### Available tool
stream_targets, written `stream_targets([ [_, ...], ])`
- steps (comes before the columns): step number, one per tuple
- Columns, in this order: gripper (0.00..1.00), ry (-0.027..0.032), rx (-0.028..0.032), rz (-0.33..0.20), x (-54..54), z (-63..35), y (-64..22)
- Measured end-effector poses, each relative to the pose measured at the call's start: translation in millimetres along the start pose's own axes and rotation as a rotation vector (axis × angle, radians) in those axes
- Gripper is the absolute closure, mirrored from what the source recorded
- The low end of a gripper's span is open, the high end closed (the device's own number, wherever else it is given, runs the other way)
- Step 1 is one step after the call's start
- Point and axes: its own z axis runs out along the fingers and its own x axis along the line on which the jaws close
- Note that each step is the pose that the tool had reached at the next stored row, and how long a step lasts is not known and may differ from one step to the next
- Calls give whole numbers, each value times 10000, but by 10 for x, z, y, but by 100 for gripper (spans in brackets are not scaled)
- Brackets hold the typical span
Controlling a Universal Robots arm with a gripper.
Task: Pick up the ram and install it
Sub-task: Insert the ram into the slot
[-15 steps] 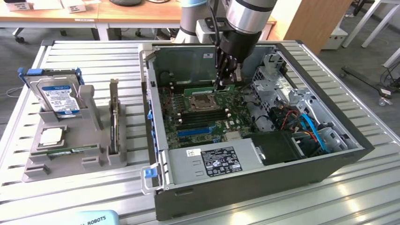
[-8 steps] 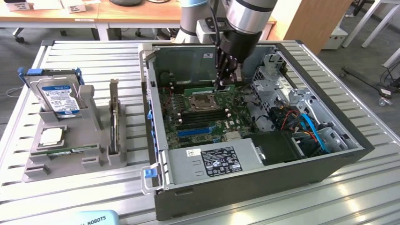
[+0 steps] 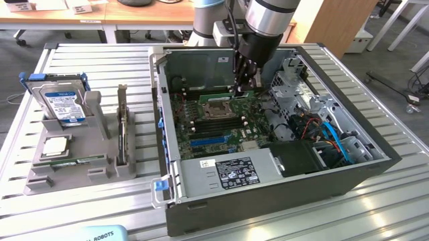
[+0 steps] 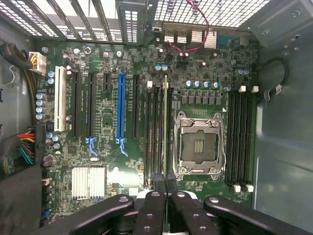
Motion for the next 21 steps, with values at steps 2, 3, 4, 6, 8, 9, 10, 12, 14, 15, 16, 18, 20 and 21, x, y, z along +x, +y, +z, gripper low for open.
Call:
stream_targets([
  [2, 88, 0, 0, -1, 0, 0, 0],
  [3, 88, 0, 0, 0, 0, 1, -1],
  [4, 88, 0, 0, -1, 0, 1, -3],
  [6, 88, -2, 1, 0, 3, 2, -4],
  [8, 88, -1, 1, -3, 17, 0, -4],
  [9, 88, 0, 0, -2, 26, -1, -4],
  [10, 88, 0, 1, -1, 36, -2, -3],
  [12, 88, 0, 0, 0, 56, -4, -3],
  [14, 88, -1, 0, -1, 76, -6, -3],
  [15, 88, 0, 0, -1, 86, -7, -3],
  [16, 88, -1, 0, -1, 96, -8, -3],
  [18, 88, -1, 1, 1, 108, -9, -1],
  [20, 88, 1, 0, 1, 109, -9, -2],
  [21, 88, 0, 0, 0, 110, -5, -2],
])
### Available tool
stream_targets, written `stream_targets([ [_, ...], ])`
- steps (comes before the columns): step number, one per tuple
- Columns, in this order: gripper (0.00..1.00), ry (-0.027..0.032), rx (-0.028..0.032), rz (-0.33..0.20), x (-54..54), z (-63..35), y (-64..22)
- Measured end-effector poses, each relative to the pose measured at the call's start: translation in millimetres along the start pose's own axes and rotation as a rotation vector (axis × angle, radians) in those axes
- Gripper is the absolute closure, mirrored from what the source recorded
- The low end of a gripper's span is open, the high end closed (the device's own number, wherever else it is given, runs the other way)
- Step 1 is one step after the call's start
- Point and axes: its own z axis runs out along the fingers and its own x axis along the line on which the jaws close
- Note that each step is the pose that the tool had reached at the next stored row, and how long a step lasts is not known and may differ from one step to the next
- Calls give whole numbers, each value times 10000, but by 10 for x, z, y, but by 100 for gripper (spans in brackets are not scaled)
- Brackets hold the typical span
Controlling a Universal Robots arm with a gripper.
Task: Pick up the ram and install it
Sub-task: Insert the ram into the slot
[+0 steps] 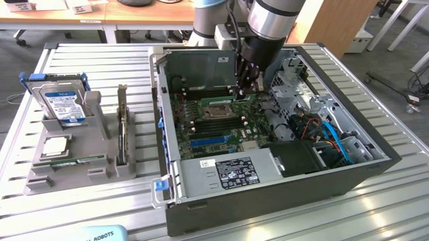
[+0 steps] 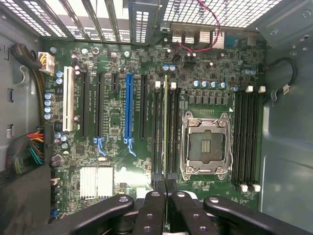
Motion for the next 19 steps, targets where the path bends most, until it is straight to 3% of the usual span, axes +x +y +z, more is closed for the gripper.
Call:
stream_targets([
  [19, 88, 0, 0, 0, 16, 153, -5],
])
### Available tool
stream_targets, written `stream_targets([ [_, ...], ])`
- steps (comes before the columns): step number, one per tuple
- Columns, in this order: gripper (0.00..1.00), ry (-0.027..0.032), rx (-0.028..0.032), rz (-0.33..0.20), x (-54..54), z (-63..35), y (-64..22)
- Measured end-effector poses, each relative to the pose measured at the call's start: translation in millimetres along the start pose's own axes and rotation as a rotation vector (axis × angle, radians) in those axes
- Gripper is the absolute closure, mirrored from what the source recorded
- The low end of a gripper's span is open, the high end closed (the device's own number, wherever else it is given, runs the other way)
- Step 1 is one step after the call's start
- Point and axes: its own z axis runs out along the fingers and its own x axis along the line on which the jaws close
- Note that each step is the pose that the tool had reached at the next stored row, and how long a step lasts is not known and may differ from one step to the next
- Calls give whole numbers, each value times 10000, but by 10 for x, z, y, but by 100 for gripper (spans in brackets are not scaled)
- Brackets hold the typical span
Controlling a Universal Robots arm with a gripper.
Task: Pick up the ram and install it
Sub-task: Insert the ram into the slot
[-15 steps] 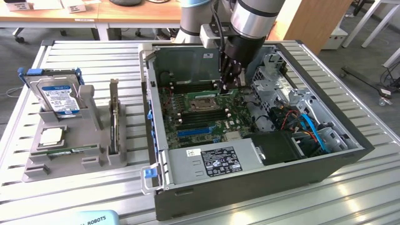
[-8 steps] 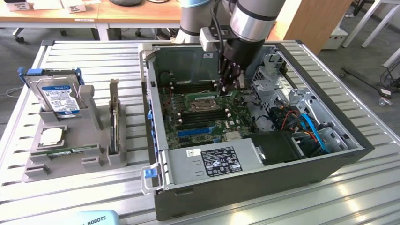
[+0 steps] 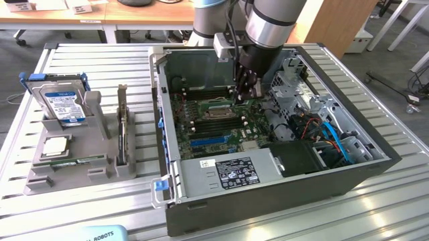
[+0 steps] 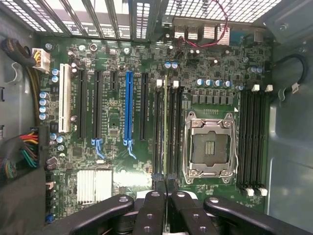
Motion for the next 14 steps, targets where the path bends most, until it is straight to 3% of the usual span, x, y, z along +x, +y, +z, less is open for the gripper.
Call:
stream_targets([
  [14, 88, -1, 1, -1, 2, 27, -1],
])
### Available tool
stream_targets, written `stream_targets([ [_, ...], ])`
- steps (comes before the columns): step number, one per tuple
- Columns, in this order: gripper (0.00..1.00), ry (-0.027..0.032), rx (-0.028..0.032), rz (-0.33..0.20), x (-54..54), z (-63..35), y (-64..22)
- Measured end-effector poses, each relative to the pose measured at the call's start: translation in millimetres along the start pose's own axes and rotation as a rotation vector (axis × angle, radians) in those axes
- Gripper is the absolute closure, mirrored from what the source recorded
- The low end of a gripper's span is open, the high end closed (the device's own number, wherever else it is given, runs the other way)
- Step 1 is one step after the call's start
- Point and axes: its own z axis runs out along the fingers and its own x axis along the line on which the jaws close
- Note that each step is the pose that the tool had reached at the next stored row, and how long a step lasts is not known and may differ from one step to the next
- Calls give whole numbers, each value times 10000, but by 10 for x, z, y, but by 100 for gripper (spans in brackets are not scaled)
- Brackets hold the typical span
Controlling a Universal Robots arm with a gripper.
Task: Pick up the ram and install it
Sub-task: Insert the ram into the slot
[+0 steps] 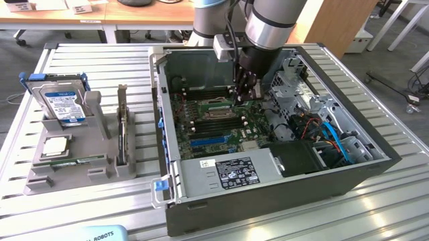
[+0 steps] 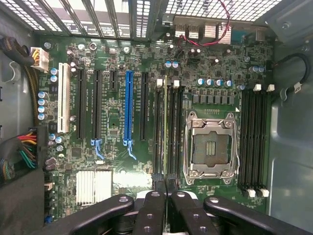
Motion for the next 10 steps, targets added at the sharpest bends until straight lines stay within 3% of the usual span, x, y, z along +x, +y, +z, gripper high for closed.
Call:
stream_targets([
  [10, 88, 1, 0, 1, 7, 70, -2],
])
